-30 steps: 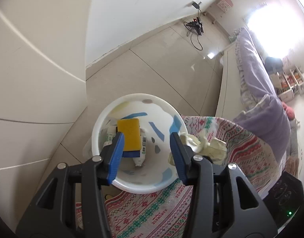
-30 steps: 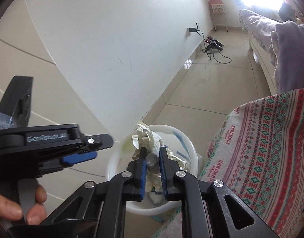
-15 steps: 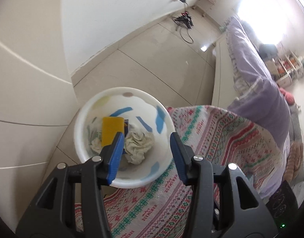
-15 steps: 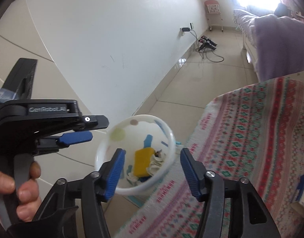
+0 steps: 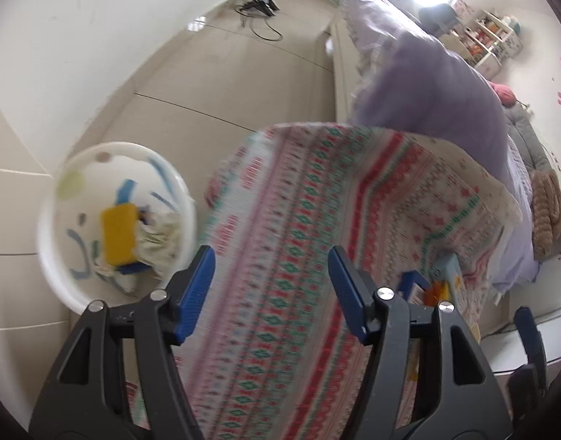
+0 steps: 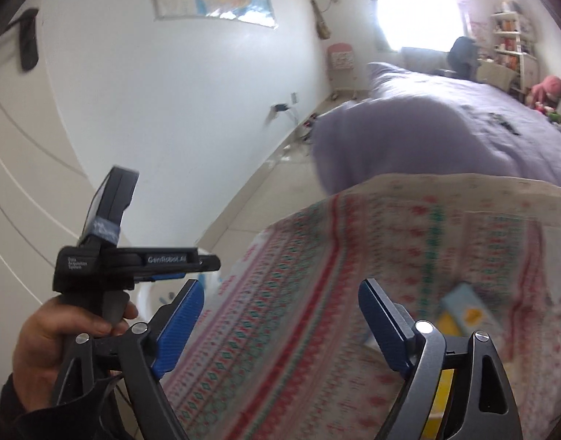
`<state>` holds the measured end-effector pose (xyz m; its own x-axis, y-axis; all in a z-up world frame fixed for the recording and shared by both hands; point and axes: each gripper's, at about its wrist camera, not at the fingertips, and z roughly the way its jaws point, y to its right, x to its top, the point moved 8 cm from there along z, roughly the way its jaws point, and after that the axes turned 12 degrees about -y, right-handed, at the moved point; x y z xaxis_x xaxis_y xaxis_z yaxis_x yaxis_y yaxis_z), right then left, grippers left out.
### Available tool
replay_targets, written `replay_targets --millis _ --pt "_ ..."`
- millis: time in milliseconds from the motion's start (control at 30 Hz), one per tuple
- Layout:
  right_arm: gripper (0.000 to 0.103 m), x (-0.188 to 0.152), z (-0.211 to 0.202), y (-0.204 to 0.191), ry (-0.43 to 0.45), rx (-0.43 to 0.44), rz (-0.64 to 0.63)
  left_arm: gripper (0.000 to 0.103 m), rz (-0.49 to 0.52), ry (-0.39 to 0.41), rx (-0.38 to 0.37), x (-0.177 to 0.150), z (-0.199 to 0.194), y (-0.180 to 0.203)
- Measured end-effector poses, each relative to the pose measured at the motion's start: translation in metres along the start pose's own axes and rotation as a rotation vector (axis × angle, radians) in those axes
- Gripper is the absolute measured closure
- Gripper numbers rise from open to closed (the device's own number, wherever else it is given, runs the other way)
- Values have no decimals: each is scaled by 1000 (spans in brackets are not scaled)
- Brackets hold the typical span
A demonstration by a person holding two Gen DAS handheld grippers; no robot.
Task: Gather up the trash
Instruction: 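Grasp the orange wrapper with the left tool while the right tool reaches toward the snack pouch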
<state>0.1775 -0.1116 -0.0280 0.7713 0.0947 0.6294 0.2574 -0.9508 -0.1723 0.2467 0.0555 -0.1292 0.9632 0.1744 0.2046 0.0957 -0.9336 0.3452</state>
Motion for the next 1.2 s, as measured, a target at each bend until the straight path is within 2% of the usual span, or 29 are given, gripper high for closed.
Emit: replay_targets --millis 67,133,200,267,367,533,700,800,967,1033,1100,1133,1167,1200 --pt "4 -4 -21 31 48 -25 49 38 27 -24 -21 -6 8 20" --pt "3 -7 -33 57 73 -40 109 38 64 -44 -37 -13 15 41" --pt "3 -11 -39 89 81 -112 159 38 100 -54 -43 -18 19 58" --pt "3 -14 -41 110 66 -209 156 38 139 -71 -54 -24 24 77" --pt "3 -20 -47 137 73 -267 184 37 169 -95 -77 -31 32 101" --pt "3 -27 -49 169 81 -217 270 37 221 -148 -130 -44 49 140" --pt "3 -41 -44 198 28 -280 343 37 271 -187 -136 -61 68 169" --pt "3 -49 -35 211 -27 -271 384 37 292 -199 -157 -66 74 184" --pt "3 -67 -15 224 -148 -239 426 37 324 -216 -117 -73 93 202" --pt "3 -73 -11 236 -172 -220 470 37 336 -226 -106 -76 101 207" --pt "3 -79 -9 249 -186 -220 515 38 359 -194 -90 -75 102 212" --pt "3 -81 -7 254 -196 -226 530 41 370 -177 -78 -74 101 213" --pt "3 -84 -5 260 -212 -236 542 56 383 -161 -56 -73 101 214" --pt "3 -87 -4 264 -224 -242 550 75 395 -160 -44 -73 101 214"
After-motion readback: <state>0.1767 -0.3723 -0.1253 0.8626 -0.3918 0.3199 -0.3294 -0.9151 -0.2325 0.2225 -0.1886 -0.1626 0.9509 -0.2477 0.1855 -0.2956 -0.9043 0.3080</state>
